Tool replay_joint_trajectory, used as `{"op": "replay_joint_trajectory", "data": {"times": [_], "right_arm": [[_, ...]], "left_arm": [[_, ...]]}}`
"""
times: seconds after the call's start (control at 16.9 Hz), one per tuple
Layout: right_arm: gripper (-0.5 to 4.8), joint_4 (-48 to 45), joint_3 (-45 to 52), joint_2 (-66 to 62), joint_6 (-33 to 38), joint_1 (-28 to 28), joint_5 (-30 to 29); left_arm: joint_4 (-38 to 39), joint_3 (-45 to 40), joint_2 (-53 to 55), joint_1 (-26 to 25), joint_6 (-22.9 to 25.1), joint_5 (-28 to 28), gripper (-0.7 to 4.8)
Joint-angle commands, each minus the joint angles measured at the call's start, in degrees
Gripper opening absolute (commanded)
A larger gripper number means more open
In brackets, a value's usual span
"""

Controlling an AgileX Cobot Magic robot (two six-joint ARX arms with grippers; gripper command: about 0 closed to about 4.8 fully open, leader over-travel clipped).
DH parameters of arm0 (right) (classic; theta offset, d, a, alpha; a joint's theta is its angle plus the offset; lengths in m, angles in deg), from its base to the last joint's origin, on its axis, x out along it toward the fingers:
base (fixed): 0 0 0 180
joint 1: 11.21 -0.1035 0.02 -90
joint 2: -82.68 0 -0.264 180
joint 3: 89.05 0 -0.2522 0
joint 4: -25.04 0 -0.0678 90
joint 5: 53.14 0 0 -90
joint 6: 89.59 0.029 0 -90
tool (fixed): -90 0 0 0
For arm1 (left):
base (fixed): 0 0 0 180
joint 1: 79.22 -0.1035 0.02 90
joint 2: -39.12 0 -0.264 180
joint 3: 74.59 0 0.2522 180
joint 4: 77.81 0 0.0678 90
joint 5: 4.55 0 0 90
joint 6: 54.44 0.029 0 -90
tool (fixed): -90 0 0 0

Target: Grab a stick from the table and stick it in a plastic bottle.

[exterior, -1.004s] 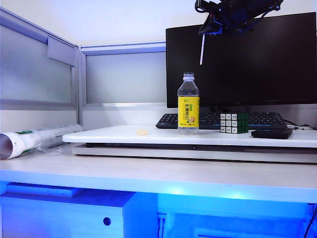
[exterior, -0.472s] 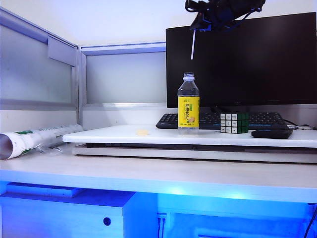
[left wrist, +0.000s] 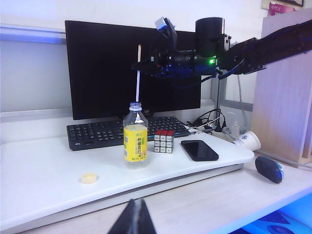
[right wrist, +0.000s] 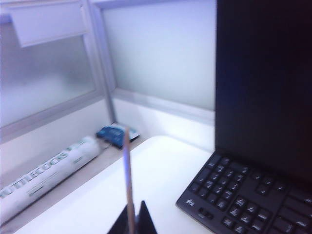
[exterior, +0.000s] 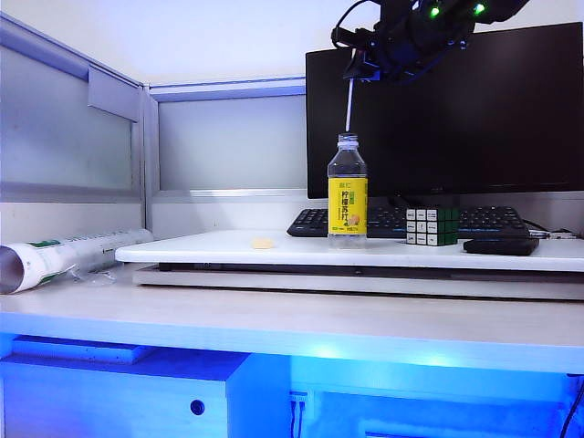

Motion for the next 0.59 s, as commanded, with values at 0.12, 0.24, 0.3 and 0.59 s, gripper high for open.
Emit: {"op": "replay_joint_trajectory", "data": {"times": [0.12, 0.24, 0.3, 0.59], "right_arm": [[-0.05, -2.12, -0.35, 0.07, -0.2, 0.0, 0.96], [-0.05, -2.29, -0.79, -0.63, -0.17, 0.0, 0.94], [-0.05, -2.01, -1.57, -1.4, -0.13, 0.0, 0.87], [-0.05, 0.07, -4.61, -3.45, -0.31, 0.07, 1.29]], "left_arm": [[-3.1, 0.04, 0.04, 0.0, -0.2, -3.37, -0.05], [-4.94, 0.07, 0.04, 0.0, -0.26, -3.34, -0.05], [-5.07, 0.07, 0.02, 0.0, -0.39, -3.34, -0.05], [-5.07, 0.04, 0.04, -0.02, -1.92, -3.34, -0.05]]}}
